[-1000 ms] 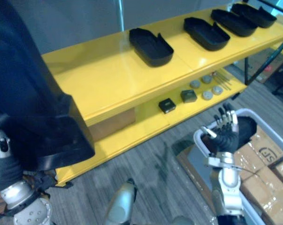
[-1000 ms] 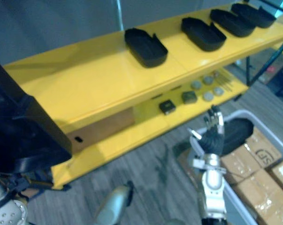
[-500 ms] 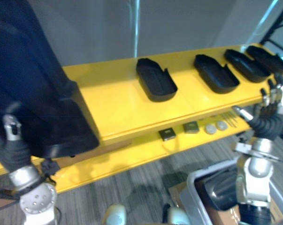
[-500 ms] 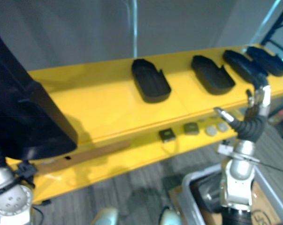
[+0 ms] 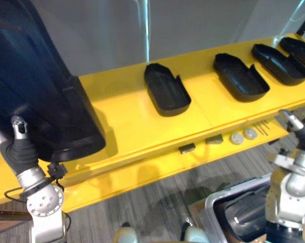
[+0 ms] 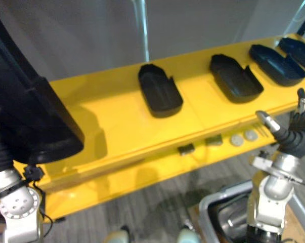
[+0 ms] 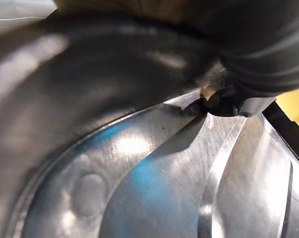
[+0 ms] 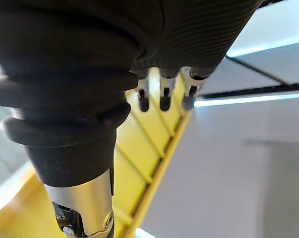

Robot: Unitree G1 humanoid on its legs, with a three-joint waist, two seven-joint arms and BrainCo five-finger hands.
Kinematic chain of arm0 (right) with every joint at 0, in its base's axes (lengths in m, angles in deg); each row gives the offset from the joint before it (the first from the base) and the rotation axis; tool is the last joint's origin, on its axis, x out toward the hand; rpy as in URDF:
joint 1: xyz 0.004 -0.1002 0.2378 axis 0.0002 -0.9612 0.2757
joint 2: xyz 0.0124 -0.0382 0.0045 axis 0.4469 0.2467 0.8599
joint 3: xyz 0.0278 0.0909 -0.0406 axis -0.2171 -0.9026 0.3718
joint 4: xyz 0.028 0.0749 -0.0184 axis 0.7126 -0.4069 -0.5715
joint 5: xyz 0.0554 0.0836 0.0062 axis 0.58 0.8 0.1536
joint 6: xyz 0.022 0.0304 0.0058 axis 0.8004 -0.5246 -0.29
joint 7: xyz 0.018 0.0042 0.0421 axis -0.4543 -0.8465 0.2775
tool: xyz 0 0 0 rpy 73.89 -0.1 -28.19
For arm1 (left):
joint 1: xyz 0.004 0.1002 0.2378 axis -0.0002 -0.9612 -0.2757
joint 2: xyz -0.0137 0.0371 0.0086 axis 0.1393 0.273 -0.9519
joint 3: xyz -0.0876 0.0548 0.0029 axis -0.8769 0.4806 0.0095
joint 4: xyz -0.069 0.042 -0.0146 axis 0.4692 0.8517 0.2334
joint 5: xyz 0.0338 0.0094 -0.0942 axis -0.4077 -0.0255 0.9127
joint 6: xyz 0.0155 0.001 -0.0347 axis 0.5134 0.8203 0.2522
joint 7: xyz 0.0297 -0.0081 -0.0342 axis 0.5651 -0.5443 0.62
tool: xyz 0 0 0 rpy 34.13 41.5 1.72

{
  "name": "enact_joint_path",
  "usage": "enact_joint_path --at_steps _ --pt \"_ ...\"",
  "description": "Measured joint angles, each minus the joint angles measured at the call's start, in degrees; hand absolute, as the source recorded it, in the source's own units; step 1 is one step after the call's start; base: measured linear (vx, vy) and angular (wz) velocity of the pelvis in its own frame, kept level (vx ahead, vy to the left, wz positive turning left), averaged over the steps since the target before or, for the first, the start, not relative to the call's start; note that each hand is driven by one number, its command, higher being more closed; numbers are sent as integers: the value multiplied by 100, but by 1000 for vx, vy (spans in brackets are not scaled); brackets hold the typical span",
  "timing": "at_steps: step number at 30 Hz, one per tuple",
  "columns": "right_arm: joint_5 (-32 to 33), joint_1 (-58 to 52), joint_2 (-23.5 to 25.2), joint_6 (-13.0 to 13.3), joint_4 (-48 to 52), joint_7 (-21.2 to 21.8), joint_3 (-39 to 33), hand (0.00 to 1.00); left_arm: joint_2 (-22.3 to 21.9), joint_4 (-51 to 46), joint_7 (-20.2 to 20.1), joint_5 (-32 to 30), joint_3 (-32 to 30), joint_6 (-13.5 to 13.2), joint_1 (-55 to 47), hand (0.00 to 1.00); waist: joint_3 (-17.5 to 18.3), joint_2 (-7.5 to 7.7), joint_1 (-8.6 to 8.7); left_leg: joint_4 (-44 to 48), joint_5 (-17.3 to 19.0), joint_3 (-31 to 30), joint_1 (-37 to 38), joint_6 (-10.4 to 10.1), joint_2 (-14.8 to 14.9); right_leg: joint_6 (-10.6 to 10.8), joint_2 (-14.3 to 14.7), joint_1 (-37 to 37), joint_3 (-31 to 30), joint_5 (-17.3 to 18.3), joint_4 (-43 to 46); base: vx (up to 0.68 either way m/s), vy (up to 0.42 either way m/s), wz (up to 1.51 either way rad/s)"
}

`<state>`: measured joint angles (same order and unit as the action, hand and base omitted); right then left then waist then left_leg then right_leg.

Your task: Walk over and take plastic housings, then place them on the shelf

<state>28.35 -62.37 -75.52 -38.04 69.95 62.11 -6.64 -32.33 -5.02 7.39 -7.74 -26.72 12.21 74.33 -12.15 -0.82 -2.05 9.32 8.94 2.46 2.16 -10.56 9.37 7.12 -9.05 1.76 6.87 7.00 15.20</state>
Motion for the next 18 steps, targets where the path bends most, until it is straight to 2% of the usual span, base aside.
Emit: enact_joint_path --at_steps 1,2,3,5,6,7,8,9,10,11,13,15,16,18 --pt "-17 -9 -1 -8 13 24 -3 0 37 34 -23 7 1 103 5 100 18 6 5 -13 0 34 15 0 1 1 4 3 -39 -1 -8 -29 28 -24" --pt "-30 -61 -2 -42 79 34 -3 0 234 243 -132 184 0 355 103 100 30 -1 8 -79 -25 121 71 35 -1 14 7 2 -86 -26 -77 -37 8 -20" --pt "-40 -90 -2 -81 107 33 -4 0 312 359 -170 219 1 481 165 100 39 -14 29 -95 -35 133 68 47 -2 11 10 2 -90 -59 -115 -53 12 -18" --pt "-40 -152 -12 -144 160 78 -7 0 641 1025 -220 266 -9 825 420 100 59 -33 167 -129 -51 301 22 73 -2 29 10 9 -149 -148 -261 -80 24 -19" --pt "-37 -185 -19 -152 175 119 -22 0 747 1266 -256 362 -8 901 525 100 68 -41 185 -135 -48 347 35 76 -1 34 18 9 -208 -187 -307 -67 35 -34" --pt "-31 -255 -41 -183 206 171 -51 0 984 1889 -304 486 -10 1053 776 100 94 -62 223 -188 -50 457 80 79 3 37 27 8 -255 -261 -394 -35 35 -29" --pt "-8 -267 -54 -287 212 259 -52 0 1263 2522 -441 686 -9 1402 1062 100 131 -74 305 -195 -60 497 80 90 -7 45 25 3 -282 -327 -461 -22 35 -27" --pt "0 -266 -67 -350 214 282 -46 0 1391 2852 -506 752 -7 1543 1212 100 151 -76 334 -195 -62 537 85 92 -6 49 28 5 -313 -363 -496 -14 40 -27" --pt "95 -245 -147 -588 221 296 38 0 1606 3462 -621 807 13 1860 1480 100 196 -77 379 -190 -67 635 95 98 4 36 51 8 -394 -462 -607 -8 36 -27" --pt "153 -221 -220 -721 213 293 123 0 1724 3796 -655 836 49 1969 1628 100 206 -73 415 -190 -71 661 95 102 4 39 53 3 -400 -513 -657 -14 49 -29" --pt "351 106 -612 -1356 -41 193 770 0 2290 5278 -825 995 548 2292 2445 100 252 -21 463 -178 -78 765 95 112 -4 59 71 -10 -533 -666 -859 -22 40 -24" --pt "378 369 -751 -1702 -576 116 1266 0 2442 5806 -981 1078 927 2587 2974 100 285 28 497 -162 -102 768 98 128 -3 41 109 -64 -543 -769 -993 -10 4 -6" --pt "373 358 -692 -1733 -836 121 1363 0 2436 5849 -1056 1109 997 2680 3101 100 297 48 489 -158 -102 772 101 128 -1 38 113 -72 -546 -782 -1013 0 0 0" --pt "375 -83 -477 -1551 -965 174 1316 0 2438 5863 -1136 1074 957 2892 3184 100 303 26 507 -172 -102 819 139 127 -2 37 113 -67 -569 -783 -1042 35 17 -10"
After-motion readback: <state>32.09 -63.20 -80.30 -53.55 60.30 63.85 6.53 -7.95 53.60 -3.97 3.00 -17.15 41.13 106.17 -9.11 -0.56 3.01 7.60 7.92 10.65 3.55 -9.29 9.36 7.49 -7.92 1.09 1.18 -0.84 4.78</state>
